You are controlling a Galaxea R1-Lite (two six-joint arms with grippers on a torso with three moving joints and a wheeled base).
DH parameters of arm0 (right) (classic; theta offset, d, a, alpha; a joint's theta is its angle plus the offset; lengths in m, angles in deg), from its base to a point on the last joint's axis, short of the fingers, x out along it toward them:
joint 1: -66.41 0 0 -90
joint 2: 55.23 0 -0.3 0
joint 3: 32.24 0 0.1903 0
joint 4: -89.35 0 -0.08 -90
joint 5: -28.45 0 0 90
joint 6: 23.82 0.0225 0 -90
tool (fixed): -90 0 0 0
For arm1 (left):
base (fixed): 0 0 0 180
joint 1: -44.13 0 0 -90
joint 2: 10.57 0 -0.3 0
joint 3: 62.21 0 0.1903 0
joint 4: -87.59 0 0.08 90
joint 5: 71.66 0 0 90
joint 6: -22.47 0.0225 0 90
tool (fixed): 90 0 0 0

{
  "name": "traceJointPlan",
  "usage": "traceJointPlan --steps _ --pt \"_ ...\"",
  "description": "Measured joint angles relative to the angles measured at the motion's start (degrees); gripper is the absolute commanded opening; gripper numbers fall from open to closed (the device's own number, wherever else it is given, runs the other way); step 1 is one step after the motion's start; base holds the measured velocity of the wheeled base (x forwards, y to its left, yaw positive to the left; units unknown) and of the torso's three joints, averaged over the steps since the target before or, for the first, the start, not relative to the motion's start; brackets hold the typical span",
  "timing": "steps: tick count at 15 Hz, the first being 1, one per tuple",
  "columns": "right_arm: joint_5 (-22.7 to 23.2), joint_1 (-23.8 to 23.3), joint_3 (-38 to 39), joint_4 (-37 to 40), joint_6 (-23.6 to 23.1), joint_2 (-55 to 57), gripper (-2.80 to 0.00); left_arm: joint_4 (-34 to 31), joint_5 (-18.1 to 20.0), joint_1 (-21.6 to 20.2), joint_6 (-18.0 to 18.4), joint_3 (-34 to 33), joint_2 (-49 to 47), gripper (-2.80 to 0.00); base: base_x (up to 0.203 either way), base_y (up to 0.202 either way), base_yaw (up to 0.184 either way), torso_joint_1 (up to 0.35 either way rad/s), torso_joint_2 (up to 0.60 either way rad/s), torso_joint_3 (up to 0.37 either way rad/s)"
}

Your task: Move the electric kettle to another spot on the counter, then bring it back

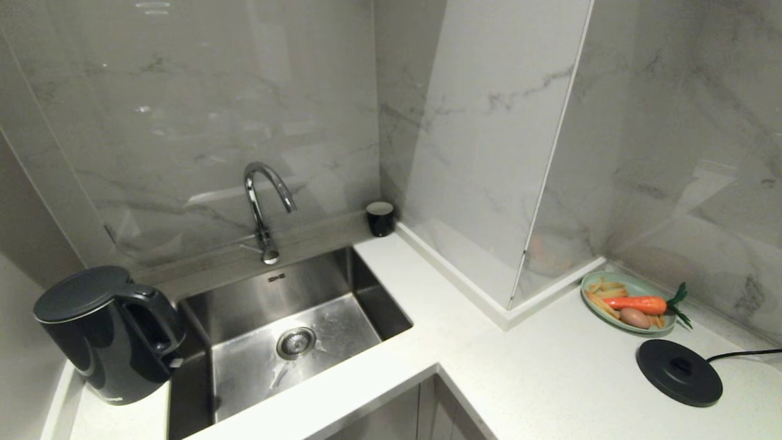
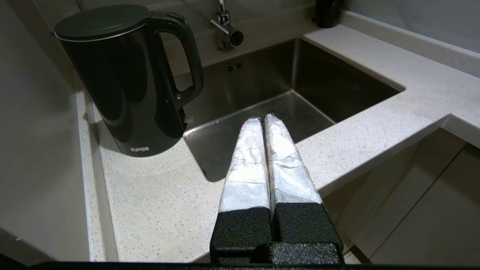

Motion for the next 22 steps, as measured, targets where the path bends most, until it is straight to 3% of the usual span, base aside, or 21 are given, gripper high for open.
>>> traceJointPlan --steps 11,22 --pt "0.00 0.00 0.00 0.00 -0.01 0.00 -2.80 0.17 0.67 -0.09 0.72 -0.22 0.00 -2.80 0.001 0.000 -0.008 0.001 0.00 0.000" --pt "-0.02 0.00 0.00 0.00 0.00 0.00 -2.80 0.08 0.69 -0.11 0.72 -0.22 0.00 -2.80 0.002 0.008 -0.172 0.004 0.00 0.002"
